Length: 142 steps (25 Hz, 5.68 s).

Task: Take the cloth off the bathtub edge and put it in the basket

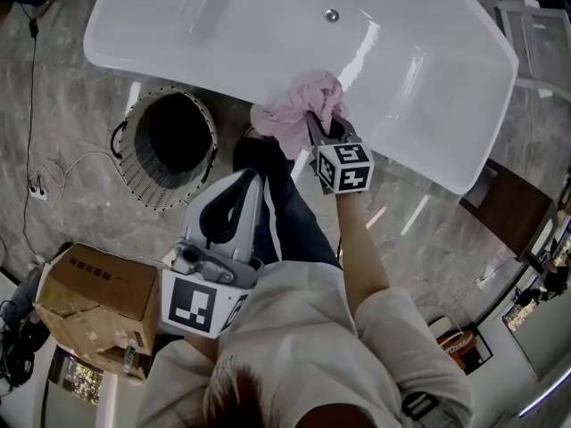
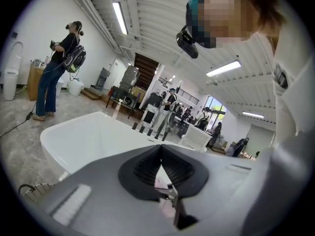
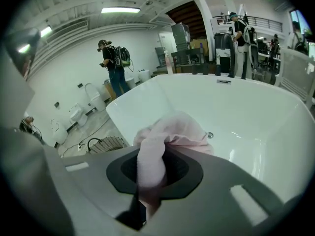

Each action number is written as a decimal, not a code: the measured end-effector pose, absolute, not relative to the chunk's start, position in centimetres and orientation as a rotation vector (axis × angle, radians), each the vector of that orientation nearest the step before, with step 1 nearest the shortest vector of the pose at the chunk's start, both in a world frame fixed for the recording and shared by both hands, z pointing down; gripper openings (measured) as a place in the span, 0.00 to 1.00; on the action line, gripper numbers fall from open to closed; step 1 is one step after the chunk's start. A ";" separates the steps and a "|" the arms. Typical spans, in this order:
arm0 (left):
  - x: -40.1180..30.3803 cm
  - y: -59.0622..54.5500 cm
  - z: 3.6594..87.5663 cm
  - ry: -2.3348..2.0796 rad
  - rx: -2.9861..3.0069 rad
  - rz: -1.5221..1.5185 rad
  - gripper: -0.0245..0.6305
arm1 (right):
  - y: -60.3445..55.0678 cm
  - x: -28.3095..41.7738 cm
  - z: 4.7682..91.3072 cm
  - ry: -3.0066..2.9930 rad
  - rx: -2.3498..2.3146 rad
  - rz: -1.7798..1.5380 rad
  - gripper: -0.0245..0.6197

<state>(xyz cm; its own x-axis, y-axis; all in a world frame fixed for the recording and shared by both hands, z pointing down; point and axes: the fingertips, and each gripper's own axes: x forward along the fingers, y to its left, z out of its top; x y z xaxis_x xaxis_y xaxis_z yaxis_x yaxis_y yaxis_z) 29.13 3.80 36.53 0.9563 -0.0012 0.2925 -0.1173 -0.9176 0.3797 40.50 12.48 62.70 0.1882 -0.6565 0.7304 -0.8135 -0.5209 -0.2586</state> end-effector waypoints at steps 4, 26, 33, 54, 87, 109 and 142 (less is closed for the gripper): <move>29.3 3.9 35.7 -0.083 2.719 0.380 0.11 | 12.8 40.5 60.5 -1.420 2.314 1.205 0.10; 30.7 3.5 34.3 -0.111 2.751 0.354 0.11 | 11.8 41.2 53.0 -1.532 2.466 1.139 0.10; 30.7 2.4 31.1 -0.172 2.813 0.279 0.11 | 12.4 39.8 45.2 -1.665 2.518 1.058 0.10; 26.5 1.9 19.9 -0.535 2.990 0.006 0.11 | 9.9 38.6 19.1 -2.322 2.476 0.584 0.10; 1.8 -3.9 13.8 -1.323 2.841 -0.158 0.11 | -3.1 17.8 -6.3 -2.985 1.880 -0.210 0.09; -15.4 -5.3 14.6 -1.632 2.662 -0.109 0.11 | -9.5 1.2 -1.4 -3.089 1.558 0.058 0.09; -15.6 -5.7 15.7 -1.748 2.528 -0.102 0.11 | -12.0 0.6 8.0 -2.982 1.384 0.306 0.09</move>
